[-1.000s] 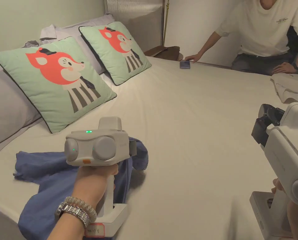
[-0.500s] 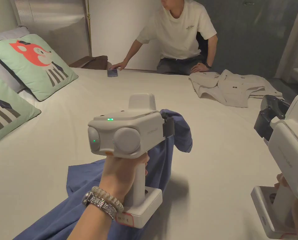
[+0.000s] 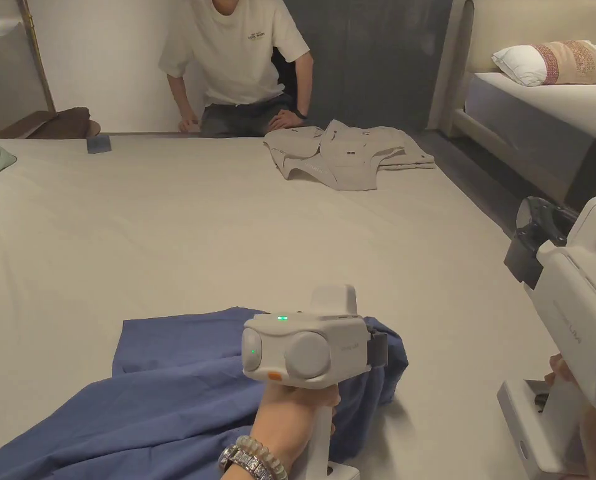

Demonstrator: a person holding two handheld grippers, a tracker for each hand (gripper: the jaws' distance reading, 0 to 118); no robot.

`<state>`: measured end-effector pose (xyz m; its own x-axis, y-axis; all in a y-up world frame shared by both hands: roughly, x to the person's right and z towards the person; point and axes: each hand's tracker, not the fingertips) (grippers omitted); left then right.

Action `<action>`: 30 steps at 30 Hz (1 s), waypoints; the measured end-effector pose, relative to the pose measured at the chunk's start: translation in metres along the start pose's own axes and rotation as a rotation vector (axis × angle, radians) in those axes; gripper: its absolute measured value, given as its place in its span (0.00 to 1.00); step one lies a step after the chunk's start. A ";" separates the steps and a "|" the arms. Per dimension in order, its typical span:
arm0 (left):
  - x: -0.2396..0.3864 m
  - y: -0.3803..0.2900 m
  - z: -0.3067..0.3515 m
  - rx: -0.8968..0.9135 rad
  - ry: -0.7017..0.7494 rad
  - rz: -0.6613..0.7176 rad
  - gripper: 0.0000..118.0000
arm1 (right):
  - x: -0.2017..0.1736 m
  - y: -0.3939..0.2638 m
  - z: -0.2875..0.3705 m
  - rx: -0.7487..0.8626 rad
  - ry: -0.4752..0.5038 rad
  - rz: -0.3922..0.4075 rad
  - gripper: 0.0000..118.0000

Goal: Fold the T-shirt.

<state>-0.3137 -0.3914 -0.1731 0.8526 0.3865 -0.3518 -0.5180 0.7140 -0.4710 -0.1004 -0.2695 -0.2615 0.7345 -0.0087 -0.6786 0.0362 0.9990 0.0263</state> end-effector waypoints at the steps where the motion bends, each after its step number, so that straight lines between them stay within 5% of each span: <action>1: -0.001 -0.007 -0.008 -0.027 -0.006 0.014 0.04 | 0.001 -0.002 0.000 -0.006 -0.004 -0.001 0.00; 9: -0.004 -0.053 -0.042 -0.237 0.020 0.025 0.04 | 0.003 -0.010 0.000 -0.026 -0.003 -0.012 0.00; 17: -0.012 -0.069 -0.040 -0.240 0.019 0.044 0.05 | -0.003 -0.011 0.000 -0.031 0.013 -0.009 0.00; 19: -0.010 -0.065 -0.030 -0.209 -0.006 0.001 0.20 | -0.004 -0.010 0.000 -0.028 0.016 -0.006 0.00; 21: -0.009 -0.058 -0.010 -0.143 -0.037 -0.012 0.70 | -0.004 -0.010 0.001 -0.025 0.020 -0.001 0.00; 22: -0.011 -0.053 0.002 -0.097 -0.029 -0.003 0.86 | -0.004 -0.010 0.001 -0.024 0.021 0.000 0.00; 30: -0.072 -0.012 0.145 0.378 0.201 -0.021 0.90 | -0.018 -0.015 -0.001 -0.020 0.055 -0.021 0.00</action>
<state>-0.3583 -0.3431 -0.0246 0.8124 0.2750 -0.5141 -0.4073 0.8986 -0.1630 -0.1149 -0.2847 -0.2510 0.6955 -0.0278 -0.7180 0.0375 0.9993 -0.0024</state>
